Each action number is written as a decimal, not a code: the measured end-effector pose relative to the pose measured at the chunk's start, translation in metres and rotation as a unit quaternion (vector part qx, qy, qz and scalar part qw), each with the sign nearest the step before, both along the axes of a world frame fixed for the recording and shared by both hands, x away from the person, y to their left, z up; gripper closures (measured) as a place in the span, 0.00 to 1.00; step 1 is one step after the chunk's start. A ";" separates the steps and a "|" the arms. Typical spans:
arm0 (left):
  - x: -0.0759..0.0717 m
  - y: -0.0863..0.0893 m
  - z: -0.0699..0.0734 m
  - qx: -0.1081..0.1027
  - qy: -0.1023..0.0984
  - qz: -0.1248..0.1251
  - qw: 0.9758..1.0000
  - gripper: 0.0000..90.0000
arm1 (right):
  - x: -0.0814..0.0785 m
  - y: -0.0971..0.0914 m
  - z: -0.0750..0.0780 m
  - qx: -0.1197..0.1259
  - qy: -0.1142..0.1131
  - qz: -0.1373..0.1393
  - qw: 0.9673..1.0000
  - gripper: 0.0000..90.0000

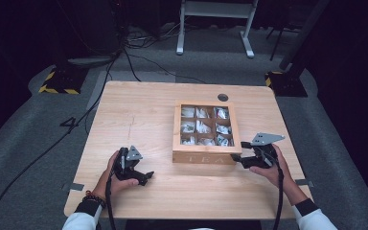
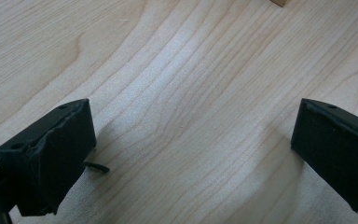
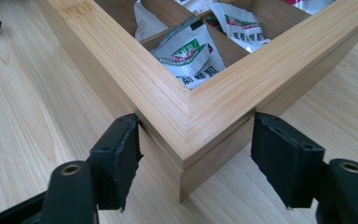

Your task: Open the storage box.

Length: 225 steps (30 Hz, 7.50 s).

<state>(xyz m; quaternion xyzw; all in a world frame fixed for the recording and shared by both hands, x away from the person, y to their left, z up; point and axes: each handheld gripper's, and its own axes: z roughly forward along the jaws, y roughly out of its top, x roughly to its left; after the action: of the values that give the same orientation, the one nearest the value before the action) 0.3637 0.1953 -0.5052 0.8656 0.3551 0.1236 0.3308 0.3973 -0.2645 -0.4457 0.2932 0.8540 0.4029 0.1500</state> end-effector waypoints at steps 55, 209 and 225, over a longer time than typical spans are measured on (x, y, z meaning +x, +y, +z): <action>0.020 -0.040 0.053 -0.014 -0.083 -0.043 0.995 0.22 | -0.001 -0.002 0.029 0.046 -0.034 -0.016 0.998 0.34; 0.188 -0.097 0.211 -0.150 -0.217 -0.009 0.965 0.56 | -0.014 -0.074 -0.058 -0.015 0.022 -0.048 0.999 0.24; 0.219 -0.098 0.211 -0.174 -0.204 0.015 0.963 0.53 | -0.013 -0.072 -0.058 -0.015 0.024 -0.051 0.998 0.22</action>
<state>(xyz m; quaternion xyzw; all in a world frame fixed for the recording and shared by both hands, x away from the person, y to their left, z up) 0.5826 0.0968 -0.2945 0.7458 0.3088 0.2388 0.5399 0.3838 -0.3368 -0.5039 0.3438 0.8472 0.3743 0.1547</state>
